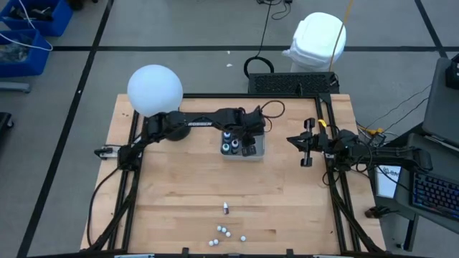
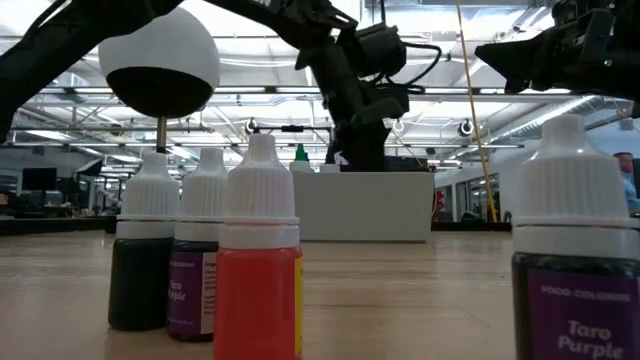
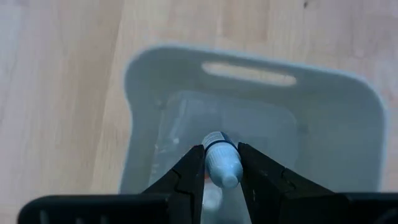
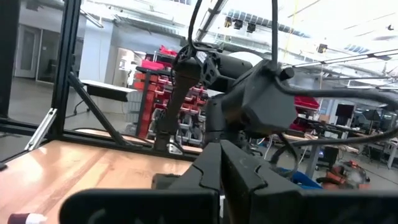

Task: Pick & Place food coloring
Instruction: Put the left small blue food coloring bottle into the gray bin

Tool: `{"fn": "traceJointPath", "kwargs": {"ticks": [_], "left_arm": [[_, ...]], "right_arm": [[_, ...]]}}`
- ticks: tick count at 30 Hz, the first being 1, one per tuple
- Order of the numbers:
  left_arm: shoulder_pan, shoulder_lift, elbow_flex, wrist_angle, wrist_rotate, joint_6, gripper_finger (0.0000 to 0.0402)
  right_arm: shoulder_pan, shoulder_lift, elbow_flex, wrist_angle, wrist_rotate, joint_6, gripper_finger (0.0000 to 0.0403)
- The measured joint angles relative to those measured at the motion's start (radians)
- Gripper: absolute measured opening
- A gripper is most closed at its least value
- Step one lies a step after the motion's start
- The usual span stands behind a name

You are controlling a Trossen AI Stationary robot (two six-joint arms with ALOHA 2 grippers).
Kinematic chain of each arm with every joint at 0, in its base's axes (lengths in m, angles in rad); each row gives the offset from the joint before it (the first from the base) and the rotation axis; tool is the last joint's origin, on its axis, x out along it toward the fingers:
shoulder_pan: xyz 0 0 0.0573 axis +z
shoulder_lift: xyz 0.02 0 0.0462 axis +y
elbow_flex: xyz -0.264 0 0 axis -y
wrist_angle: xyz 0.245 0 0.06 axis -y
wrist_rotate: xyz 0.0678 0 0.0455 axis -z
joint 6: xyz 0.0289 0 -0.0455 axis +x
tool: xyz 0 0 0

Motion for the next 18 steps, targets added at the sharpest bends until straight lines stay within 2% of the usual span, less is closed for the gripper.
{"fn": "traceJointPath", "kwargs": {"ticks": [18], "left_arm": [[0.014,0.052,0.000,-0.035,-0.035,0.018,0.0092]], "right_arm": [[0.000,0.008,0.000,0.029,-0.007,-0.007,0.0000]]}}
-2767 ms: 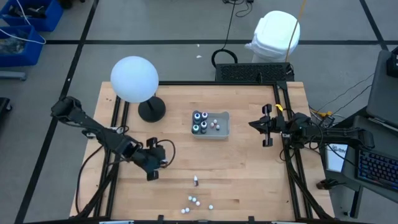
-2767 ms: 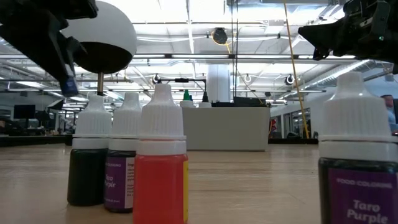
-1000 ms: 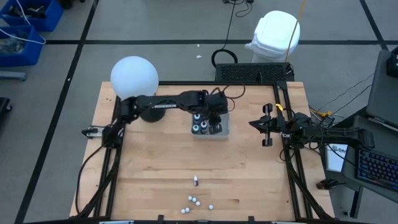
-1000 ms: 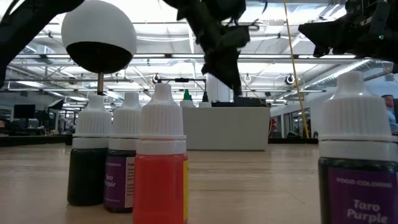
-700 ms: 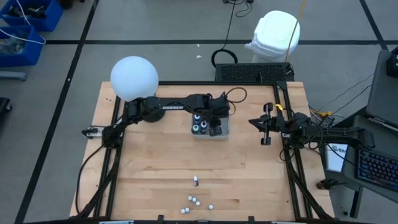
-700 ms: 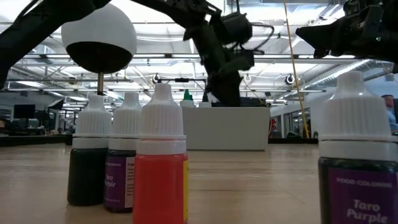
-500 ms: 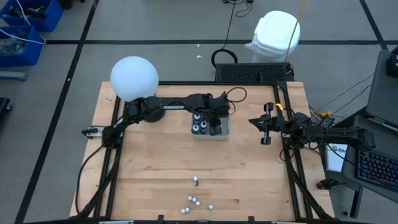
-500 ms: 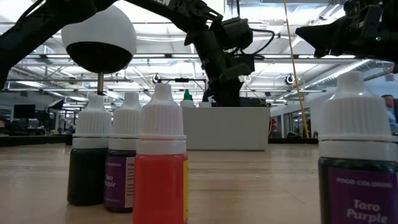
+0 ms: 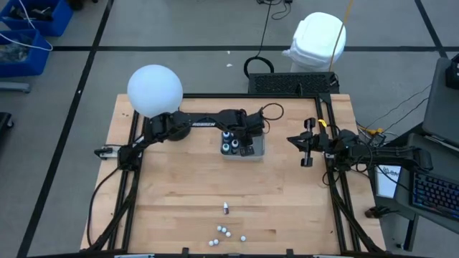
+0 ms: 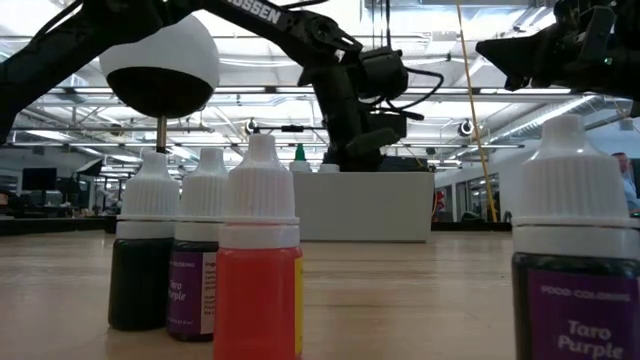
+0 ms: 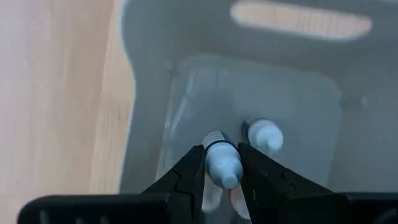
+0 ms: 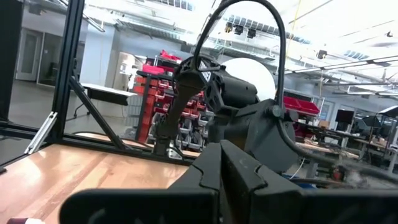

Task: Pick & Place food coloring
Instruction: Put the left small blue food coloring bottle into the gray bin

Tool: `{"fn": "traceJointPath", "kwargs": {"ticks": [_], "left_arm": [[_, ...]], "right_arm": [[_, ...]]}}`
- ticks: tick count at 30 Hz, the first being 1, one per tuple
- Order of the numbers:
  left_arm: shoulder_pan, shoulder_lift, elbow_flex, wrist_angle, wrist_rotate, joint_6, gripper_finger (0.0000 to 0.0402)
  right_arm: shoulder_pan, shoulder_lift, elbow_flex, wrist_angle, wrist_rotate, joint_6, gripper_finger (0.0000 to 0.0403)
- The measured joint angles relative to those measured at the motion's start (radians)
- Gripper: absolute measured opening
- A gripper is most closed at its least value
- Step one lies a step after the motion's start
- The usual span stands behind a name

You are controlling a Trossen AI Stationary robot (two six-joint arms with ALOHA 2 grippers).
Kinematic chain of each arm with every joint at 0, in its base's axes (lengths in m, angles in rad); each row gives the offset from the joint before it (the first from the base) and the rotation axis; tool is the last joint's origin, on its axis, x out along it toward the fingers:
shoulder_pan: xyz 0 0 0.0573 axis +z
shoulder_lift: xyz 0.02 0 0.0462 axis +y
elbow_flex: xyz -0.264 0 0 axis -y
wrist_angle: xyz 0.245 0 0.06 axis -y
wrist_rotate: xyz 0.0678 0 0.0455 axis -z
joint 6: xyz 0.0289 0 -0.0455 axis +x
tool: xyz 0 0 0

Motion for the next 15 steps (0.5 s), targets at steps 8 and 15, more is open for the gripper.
{"fn": "traceJointPath", "kwargs": {"ticks": [8,15], "left_arm": [[-0.001,0.006,0.000,0.013,0.001,0.029,0.0092],[-0.001,0.006,0.000,0.023,0.003,0.055,0.0093]], "right_arm": [[0.000,0.000,0.000,0.000,0.000,0.000,0.0000],[0.000,0.000,0.000,0.000,0.000,0.000,0.0000]]}}
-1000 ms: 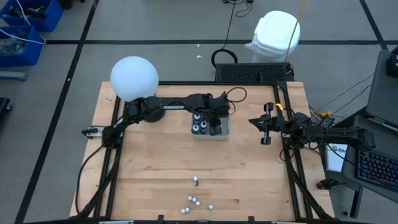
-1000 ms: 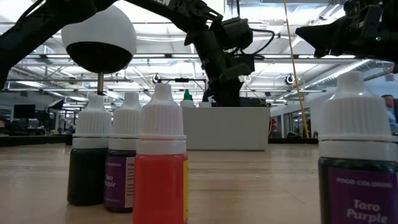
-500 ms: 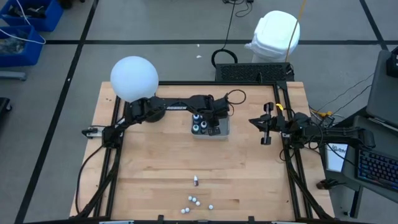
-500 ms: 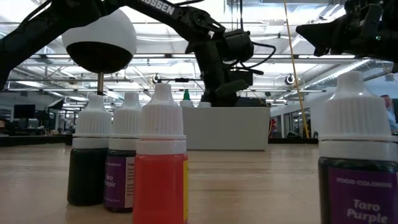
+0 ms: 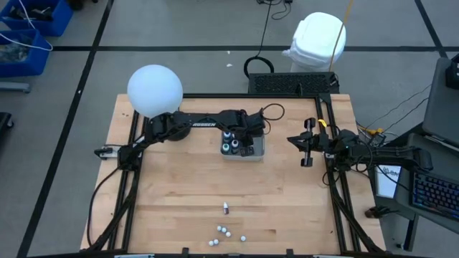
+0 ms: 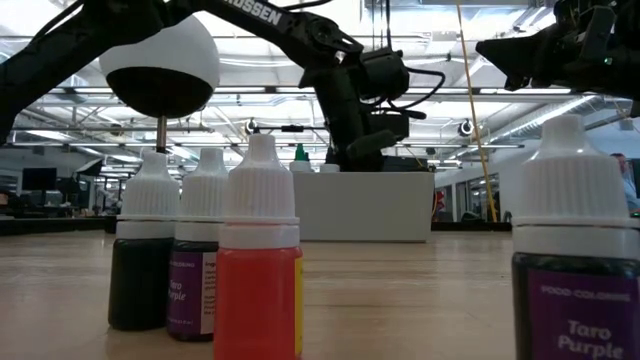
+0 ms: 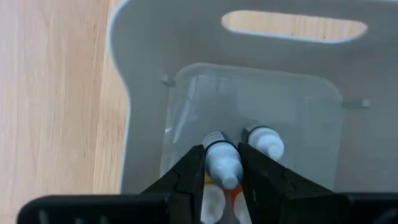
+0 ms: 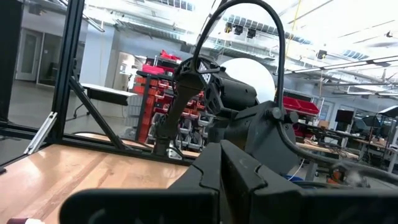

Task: Pick & Place food coloring
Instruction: Put the left small blue food coloring bottle into the gray bin, then put the right small purple food coloring bottle into the gray bin

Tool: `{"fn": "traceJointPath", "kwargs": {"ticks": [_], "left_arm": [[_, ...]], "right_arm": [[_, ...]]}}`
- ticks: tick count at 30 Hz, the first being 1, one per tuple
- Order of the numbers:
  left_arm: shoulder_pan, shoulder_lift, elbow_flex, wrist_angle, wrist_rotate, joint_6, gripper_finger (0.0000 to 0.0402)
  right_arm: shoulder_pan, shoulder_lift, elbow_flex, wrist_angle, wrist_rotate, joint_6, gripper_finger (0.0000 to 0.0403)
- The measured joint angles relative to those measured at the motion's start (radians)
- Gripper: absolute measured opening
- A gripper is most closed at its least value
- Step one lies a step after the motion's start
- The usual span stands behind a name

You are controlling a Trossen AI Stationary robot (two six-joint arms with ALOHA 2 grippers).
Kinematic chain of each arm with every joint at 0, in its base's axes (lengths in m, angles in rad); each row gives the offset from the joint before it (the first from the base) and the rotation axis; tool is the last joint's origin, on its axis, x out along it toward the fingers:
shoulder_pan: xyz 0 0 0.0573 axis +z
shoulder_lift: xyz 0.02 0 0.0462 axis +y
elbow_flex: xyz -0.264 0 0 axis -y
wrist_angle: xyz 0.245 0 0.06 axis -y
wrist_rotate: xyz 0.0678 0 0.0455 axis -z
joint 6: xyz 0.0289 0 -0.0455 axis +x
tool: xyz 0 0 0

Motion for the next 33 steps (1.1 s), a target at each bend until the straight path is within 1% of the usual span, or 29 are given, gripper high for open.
{"fn": "traceJointPath", "kwargs": {"ticks": [3,10,14,17,20,23,25,27,29,31,33], "left_arm": [[0.000,0.000,0.000,0.005,0.005,-0.002,0.0105],[-0.001,0.000,0.000,0.008,0.004,-0.007,0.0162],[-0.002,-0.001,0.012,0.004,0.004,-0.006,0.0179],[-0.012,-0.014,0.075,-0.043,0.002,-0.005,0.0183],[-0.036,-0.048,0.192,-0.148,-0.017,0.010,0.0184],[-0.067,-0.087,0.312,-0.271,-0.064,0.013,0.0184],[-0.092,-0.122,0.365,-0.344,-0.106,0.006,0.0184],[-0.123,-0.203,0.336,-0.379,-0.182,-0.011,0.0184],[-0.157,-0.276,0.323,-0.454,-0.267,-0.038,0.0183],[-0.194,-0.353,0.309,-0.554,-0.342,-0.099,0.0174],[-0.226,-0.421,0.286,-0.645,-0.388,-0.171,0.0156]], "right_arm": [[0.000,0.000,0.000,0.000,0.000,0.000,0.0000],[0.000,0.000,0.000,0.000,0.000,-0.003,0.0000],[0.000,0.000,0.000,0.000,0.000,-0.003,0.0000],[0.000,0.000,0.000,-0.001,0.000,-0.003,0.0000],[0.000,0.000,0.000,-0.007,0.000,-0.004,0.0000],[0.000,-0.001,0.000,-0.014,0.000,-0.009,0.0000],[0.000,0.000,0.000,-0.015,-0.001,-0.016,0.0000],[0.000,0.000,0.000,-0.015,-0.002,-0.018,0.0000],[0.000,0.000,0.000,-0.015,-0.004,-0.014,0.0000],[0.000,0.000,0.000,-0.015,-0.004,-0.009,0.0000],[0.000,0.000,0.000,-0.015,-0.005,-0.009,0.0000]]}}
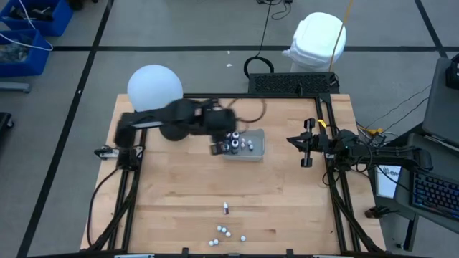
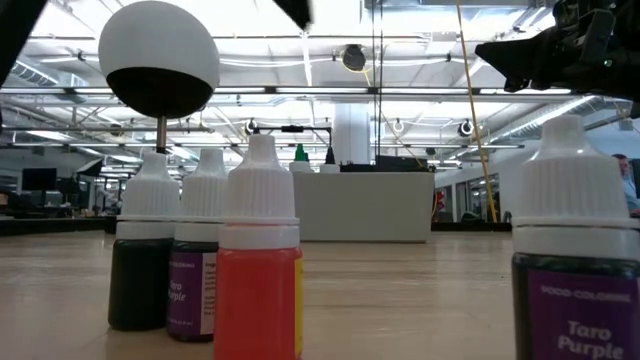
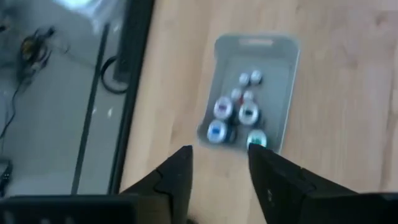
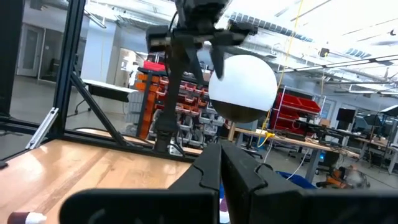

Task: Pick & Place food coloring
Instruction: Put the right small purple food coloring bottle into the gray bin

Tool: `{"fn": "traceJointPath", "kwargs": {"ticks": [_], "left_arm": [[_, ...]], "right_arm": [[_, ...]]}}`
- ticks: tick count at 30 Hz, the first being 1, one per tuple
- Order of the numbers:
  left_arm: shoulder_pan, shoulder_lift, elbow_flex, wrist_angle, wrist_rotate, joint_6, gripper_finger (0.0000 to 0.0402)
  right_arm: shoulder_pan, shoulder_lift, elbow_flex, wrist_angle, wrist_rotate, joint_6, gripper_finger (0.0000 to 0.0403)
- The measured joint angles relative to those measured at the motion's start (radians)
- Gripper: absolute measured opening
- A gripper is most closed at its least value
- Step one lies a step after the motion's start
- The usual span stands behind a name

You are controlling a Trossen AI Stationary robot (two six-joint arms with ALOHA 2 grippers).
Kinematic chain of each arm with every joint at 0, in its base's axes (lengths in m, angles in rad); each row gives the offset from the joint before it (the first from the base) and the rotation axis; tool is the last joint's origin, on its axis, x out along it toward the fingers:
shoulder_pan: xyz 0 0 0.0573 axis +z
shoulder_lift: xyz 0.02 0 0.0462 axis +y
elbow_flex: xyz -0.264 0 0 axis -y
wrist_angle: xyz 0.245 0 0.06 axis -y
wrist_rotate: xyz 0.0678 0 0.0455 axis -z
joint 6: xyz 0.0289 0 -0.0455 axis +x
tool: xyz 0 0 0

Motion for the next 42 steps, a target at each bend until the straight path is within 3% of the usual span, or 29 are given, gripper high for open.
{"fn": "traceJointPath", "kwargs": {"ticks": [6,9,11,14,19,24,29,34,42], "left_arm": [[-0.127,-0.257,-0.212,-0.037,-0.056,-0.179,0.0075],[-0.196,-0.399,-0.413,0.046,-0.053,-0.222,0.0022],[-0.239,-0.497,-0.573,0.127,-0.048,-0.243,0.0008],[-0.286,-0.660,-0.843,0.328,0.033,-0.245,0.0011],[-0.301,-0.878,-1.318,0.814,0.265,-0.188,0.0006],[-0.286,-1.019,-1.661,1.201,0.324,-0.064,0.0004],[-0.220,-1.163,-1.857,1.411,0.324,0.020,0.0003],[-0.159,-1.291,-1.975,1.474,0.348,0.020,0.0003],[-0.150,-1.350,-2.134,1.650,0.314,0.095,0.0002]], "right_arm": [[0.000,0.000,0.000,0.008,0.000,-0.005,0.0000],[0.000,0.000,0.000,0.008,0.000,-0.005,0.0000],[0.000,0.000,0.000,0.008,-0.001,-0.005,0.0000],[0.000,0.000,0.000,0.007,-0.001,-0.005,0.0000],[0.000,0.000,0.000,0.006,-0.001,-0.005,0.0000],[0.000,0.000,0.000,0.005,-0.001,-0.005,0.0000],[0.000,0.000,0.000,0.000,-0.001,0.003,0.0000],[0.000,0.000,0.000,0.000,-0.001,0.005,0.0000],[0.000,0.000,0.000,0.000,-0.001,0.033,0.0000]]}}
